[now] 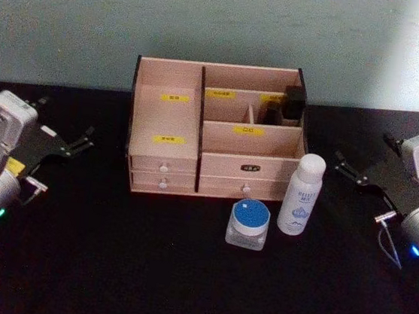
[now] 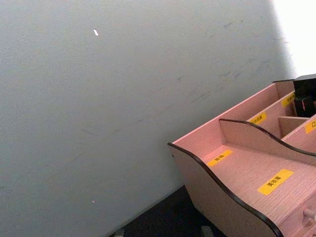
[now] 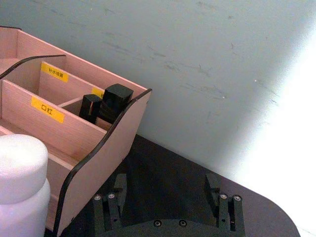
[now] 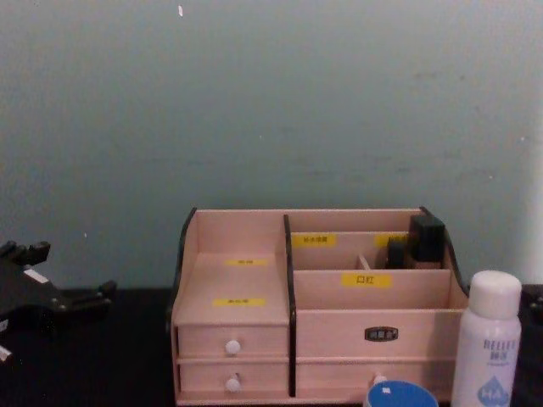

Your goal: Pick up the facial cleanser and watermelon frost from the table and place them into the tiered storage box.

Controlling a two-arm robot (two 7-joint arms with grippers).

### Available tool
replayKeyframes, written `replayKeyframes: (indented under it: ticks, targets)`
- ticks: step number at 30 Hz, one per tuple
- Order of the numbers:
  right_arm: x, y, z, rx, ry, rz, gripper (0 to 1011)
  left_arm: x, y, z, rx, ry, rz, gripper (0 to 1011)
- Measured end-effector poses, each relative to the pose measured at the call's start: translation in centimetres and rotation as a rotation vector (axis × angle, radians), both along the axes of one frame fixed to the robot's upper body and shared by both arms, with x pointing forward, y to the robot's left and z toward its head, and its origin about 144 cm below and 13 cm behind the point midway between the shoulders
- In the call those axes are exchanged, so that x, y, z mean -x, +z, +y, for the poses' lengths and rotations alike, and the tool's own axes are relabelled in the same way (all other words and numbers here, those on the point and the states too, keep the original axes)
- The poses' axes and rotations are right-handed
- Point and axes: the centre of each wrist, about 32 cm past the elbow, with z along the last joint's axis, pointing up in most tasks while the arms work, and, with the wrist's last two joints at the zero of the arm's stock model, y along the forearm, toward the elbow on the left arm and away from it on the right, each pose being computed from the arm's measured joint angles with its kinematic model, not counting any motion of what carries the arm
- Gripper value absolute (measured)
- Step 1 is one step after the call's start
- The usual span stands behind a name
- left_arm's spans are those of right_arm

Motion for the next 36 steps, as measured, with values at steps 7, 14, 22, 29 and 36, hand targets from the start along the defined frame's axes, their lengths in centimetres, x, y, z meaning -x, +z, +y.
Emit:
replayKeyframes:
  ticks: [7,14,22,29,36]
  targets:
    - [0.00,0.00,0.00,0.000,0.000,0.000,1002,0.00,0.00,0.00,0.000,0.000,0.000,1001]
    - [0.00,0.00,0.00,0.000,0.000,0.000,1002,0.00,0.00,0.00,0.000,0.000,0.000,1001]
    - [0.00,0.00,0.00,0.000,0.000,0.000,1002,0.00,0.00,0.00,0.000,0.000,0.000,1001]
    - [0.00,0.00,0.00,0.000,0.000,0.000,1002,0.00,0.00,0.00,0.000,0.000,0.000,1001]
    - [0.00,0.00,0.00,0.000,0.000,0.000,1002,0.00,0.00,0.00,0.000,0.000,0.000,1001]
